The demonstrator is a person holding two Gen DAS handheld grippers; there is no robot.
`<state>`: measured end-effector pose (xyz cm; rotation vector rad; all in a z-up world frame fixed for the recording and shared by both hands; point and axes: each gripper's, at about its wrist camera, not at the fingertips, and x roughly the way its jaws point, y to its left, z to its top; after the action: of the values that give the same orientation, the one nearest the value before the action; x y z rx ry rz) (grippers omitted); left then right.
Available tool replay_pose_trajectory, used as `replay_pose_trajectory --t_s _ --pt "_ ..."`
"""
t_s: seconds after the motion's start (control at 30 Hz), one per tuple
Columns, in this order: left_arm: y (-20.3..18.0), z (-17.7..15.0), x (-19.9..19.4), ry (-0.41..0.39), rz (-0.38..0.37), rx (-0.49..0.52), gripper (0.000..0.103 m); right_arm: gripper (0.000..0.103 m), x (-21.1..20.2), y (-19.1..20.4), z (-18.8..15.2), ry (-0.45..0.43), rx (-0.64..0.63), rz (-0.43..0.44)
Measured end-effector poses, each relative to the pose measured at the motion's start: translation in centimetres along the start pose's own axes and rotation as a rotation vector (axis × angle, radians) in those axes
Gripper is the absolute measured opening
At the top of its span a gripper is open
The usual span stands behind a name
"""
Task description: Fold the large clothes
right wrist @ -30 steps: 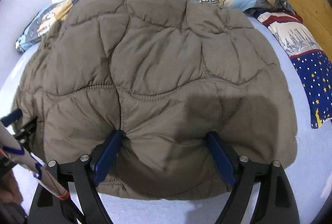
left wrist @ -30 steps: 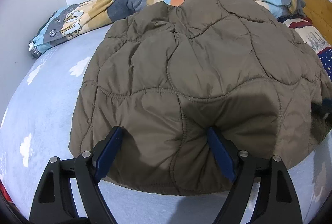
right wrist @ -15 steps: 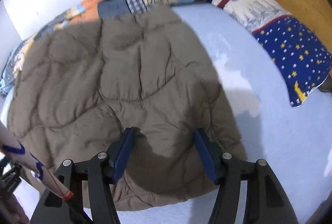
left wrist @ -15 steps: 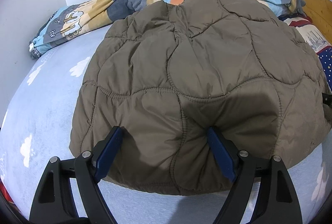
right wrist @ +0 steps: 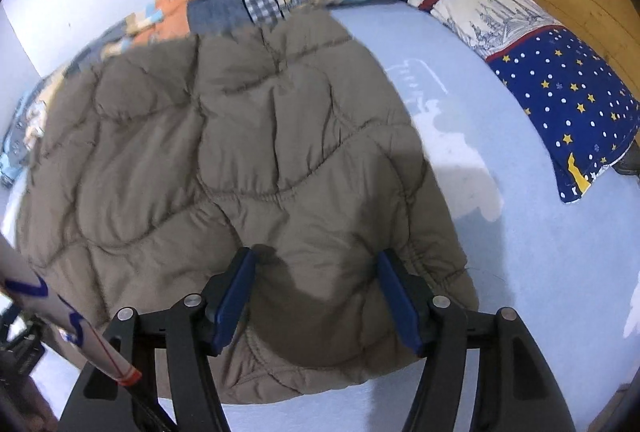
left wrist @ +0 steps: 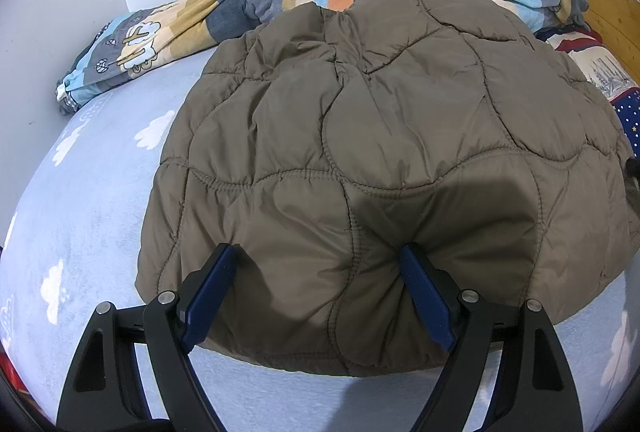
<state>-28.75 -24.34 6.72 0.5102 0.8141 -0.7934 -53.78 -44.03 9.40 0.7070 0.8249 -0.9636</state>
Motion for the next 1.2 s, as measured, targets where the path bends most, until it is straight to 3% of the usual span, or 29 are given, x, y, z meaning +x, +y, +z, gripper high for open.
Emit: replay_pose_trajectory --t_s 0.17,0.27,0.37,0.47,0.57,0.63,0.73,0.87,0.97,1.1,1.2 --pt "0.0 0.0 0.0 0.001 -0.002 0.0 0.083 0.068 -1.1 -1.4 0.5 -0.048 0.041 -0.022" --pt "-0.1 0.0 0.0 0.002 0.0 0.001 0.083 0.059 0.4 -2.5 0.3 -0.001 0.068 -0.051" --pt "0.0 0.1 0.0 0.001 -0.001 0.002 0.083 0.06 2.2 -2.8 0.0 0.051 0.069 -0.045" --pt "0.2 0.5 -0.7 -0.029 0.001 -0.004 0.083 0.061 2.1 -2.5 0.1 0.047 0.049 -0.063" --pt "1.2 1.4 -2.1 -0.119 0.034 -0.024 0.083 0.061 0.5 -2.0 0.3 -0.008 0.044 -0.092" --pt "2.4 2.0 -2.0 -0.129 0.053 -0.059 0.083 0.061 -1.3 -1.0 0.6 -0.09 -0.006 -0.107" --pt "4.8 2.5 -0.1 -0.066 0.066 -0.139 0.083 0.061 -2.4 0.3 0.7 -0.161 -0.042 -0.049" --pt "6.8 2.1 2.4 0.027 0.028 -0.215 0.085 0.061 -0.4 1.1 0.1 -0.077 -0.047 0.031" --pt "6.8 2.1 2.3 0.036 0.037 -0.208 0.086 0.062 1.7 1.5 -0.4 -0.001 -0.066 0.027" --pt "7.2 2.3 1.2 0.02 0.031 -0.217 0.086 0.062 1.3 1.7 -0.5 0.001 -0.077 0.022" --pt "7.9 3.0 0.5 -0.01 0.036 -0.242 0.086 0.062 -0.6 0.6 0.3 -0.052 -0.024 0.059"
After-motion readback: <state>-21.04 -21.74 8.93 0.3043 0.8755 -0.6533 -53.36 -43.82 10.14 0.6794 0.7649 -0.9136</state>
